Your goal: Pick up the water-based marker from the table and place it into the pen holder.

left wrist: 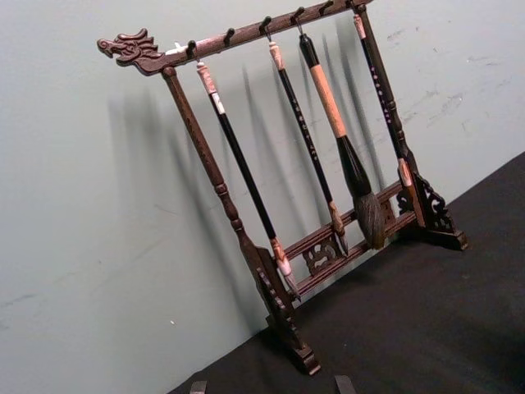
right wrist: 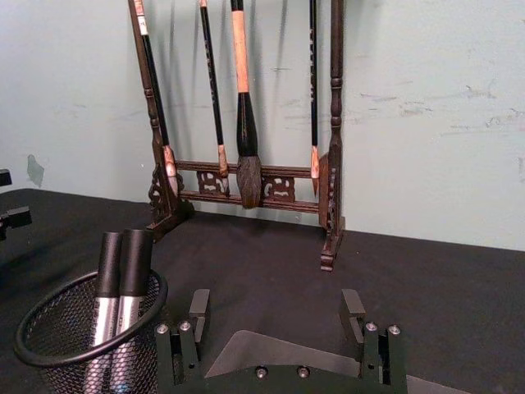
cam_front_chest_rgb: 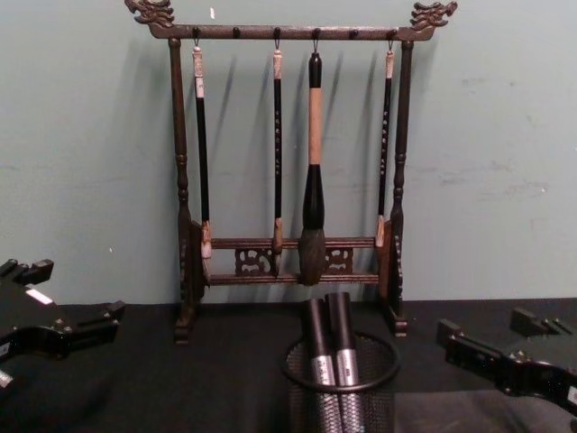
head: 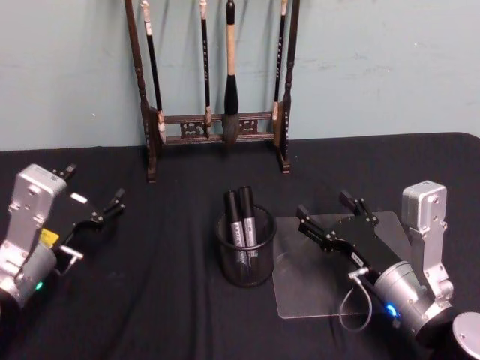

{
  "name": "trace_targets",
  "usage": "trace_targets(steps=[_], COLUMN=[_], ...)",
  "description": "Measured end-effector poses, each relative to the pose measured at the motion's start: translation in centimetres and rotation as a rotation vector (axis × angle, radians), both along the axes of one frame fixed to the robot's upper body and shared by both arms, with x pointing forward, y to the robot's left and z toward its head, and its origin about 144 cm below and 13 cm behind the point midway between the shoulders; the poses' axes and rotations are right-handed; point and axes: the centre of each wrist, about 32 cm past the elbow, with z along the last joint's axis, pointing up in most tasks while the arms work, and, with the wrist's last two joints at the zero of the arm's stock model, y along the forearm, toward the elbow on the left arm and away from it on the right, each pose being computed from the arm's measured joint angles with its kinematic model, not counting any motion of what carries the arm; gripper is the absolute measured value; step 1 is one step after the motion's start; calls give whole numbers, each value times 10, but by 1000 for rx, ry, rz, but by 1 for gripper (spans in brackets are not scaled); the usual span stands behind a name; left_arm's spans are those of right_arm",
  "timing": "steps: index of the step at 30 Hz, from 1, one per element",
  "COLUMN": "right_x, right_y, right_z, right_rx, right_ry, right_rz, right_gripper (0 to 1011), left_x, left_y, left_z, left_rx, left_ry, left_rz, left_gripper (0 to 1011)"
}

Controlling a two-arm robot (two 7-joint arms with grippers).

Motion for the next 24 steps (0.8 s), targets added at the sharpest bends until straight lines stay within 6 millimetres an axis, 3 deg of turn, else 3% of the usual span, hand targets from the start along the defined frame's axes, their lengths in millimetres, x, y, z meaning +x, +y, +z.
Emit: trace_targets(steps=[24], right_x=[0], right_y=[0], right_z=[0], right_rx=[0], right_ry=[0], right_rz=[0], right_gripper=[1002], left_x=[0], left_y=[0], left_z=[0], left_rx=[0], left_ry=[0], left_rz=[0], left_gripper=[1009])
